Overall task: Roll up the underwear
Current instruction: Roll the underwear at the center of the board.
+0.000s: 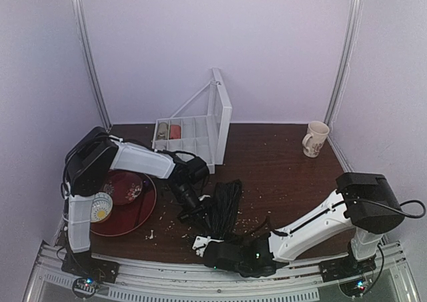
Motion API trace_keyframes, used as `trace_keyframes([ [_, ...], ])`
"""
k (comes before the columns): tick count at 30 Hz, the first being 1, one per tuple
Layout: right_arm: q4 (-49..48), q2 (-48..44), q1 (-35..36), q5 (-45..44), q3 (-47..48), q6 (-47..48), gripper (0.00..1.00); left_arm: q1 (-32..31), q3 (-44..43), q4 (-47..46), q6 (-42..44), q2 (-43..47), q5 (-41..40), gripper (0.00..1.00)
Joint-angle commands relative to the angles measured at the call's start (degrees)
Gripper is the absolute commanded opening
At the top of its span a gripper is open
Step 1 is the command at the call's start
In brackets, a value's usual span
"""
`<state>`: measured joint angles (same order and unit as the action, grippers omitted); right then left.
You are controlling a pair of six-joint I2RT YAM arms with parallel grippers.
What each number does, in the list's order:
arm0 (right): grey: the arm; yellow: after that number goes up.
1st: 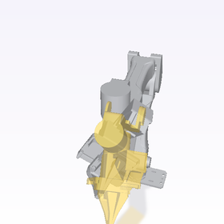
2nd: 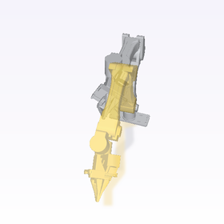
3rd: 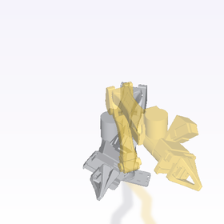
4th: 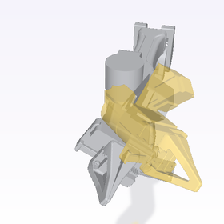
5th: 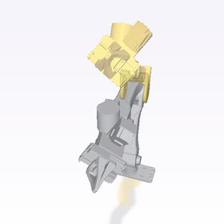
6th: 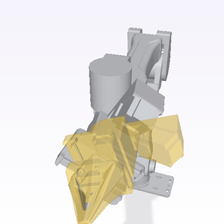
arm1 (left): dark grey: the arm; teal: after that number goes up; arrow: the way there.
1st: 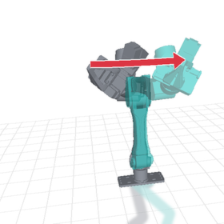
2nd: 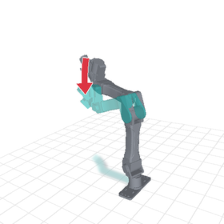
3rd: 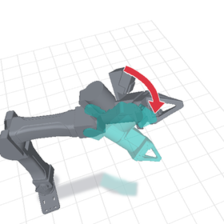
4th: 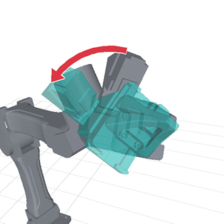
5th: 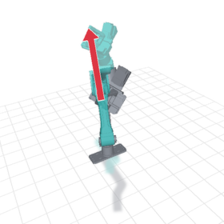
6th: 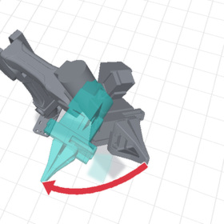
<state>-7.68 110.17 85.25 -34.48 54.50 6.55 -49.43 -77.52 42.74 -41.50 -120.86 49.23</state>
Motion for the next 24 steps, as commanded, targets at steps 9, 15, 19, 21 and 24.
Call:
trace_keyframes([
  [9, 7.8, -6.4, -2.1, 10.2, 1.4, -2.9, 0.00, 0.7, 0.2, -0.4, -0.4, -1.5, 1.1, 0.06],
  [15, 9.7, -8.1, -4.2, 16.2, 2.0, -4.2, 0.00, 2.0, -0.2, -0.7, -0.4, 0.2, 0.1, 0.31],
  [19, 10.6, -8.5, -4.9, 19.1, 2.3, -5.0, 0.00, 3.9, -1.1, -0.4, -0.6, 2.2, -0.7, 0.35],
  [21, 11.3, -8.8, -5.6, 21.3, 2.8, -5.5, 0.00, 4.8, -1.3, 0.1, -0.7, 3.6, -1.6, 0.37],
  [24, 12.6, -8.8, -6.6, 24.2, 3.7, -5.8, 0.00, 6.2, -1.4, 0.8, -0.7, 5.5, -2.6, 0.37],
])
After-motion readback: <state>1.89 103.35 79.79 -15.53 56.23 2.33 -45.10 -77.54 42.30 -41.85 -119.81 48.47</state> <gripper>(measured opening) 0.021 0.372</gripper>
